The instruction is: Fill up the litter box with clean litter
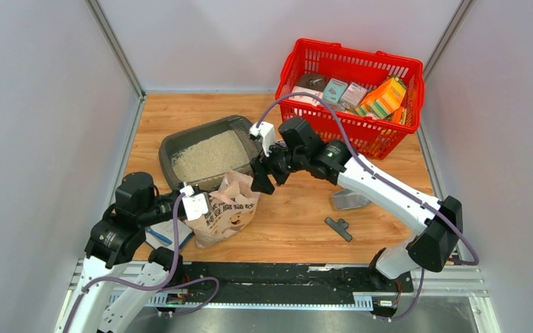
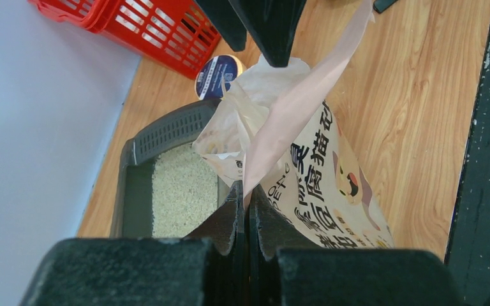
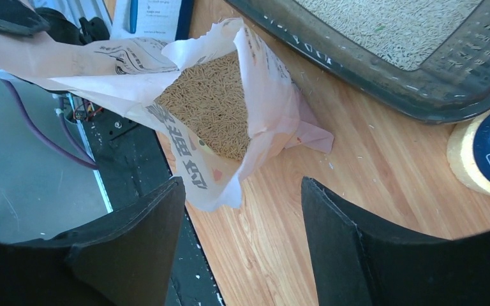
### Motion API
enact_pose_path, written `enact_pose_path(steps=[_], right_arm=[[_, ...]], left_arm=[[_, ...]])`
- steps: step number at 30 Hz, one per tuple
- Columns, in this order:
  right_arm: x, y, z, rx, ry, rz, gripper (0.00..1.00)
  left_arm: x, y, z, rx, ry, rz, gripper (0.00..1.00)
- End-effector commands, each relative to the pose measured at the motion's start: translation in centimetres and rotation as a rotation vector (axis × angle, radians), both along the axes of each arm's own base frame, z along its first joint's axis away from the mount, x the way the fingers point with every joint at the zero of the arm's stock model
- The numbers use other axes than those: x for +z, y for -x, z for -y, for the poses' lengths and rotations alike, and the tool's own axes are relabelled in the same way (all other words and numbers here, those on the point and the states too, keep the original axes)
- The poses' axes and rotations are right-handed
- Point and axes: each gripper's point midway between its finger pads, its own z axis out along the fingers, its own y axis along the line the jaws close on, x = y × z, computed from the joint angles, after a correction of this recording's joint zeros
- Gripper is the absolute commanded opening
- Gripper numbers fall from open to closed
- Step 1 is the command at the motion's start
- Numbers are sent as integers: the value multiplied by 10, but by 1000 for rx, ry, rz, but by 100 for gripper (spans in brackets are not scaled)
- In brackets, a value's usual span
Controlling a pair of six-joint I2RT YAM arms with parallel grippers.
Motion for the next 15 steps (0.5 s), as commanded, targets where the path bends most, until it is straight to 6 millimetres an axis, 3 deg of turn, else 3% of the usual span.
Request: enact_pose_path(steps=[1, 5, 8, 11, 12, 13, 15], right_arm=[[-1, -9, -7, -36, 22, 49, 70], [-15, -16, -11, -73, 60, 39, 67], [-20, -26, -9, -132, 81, 43, 54], [-21, -37, -5, -193, 101, 65, 32], [-23, -39, -4, -202, 111, 67, 13], [-23, -42, 0, -226, 121, 76, 5], [-23, -45, 6, -247, 125, 76, 0]], left_arm=[[32, 6, 4, -48, 43, 124, 0], [35, 5, 9, -66, 72, 124, 0], [41, 3, 17, -87, 114, 106, 0], [49, -1, 25, -113, 147, 106, 0], [51, -3, 27, -119, 153, 104, 0], [55, -4, 30, -131, 163, 115, 0], [59, -7, 35, -148, 180, 103, 0]])
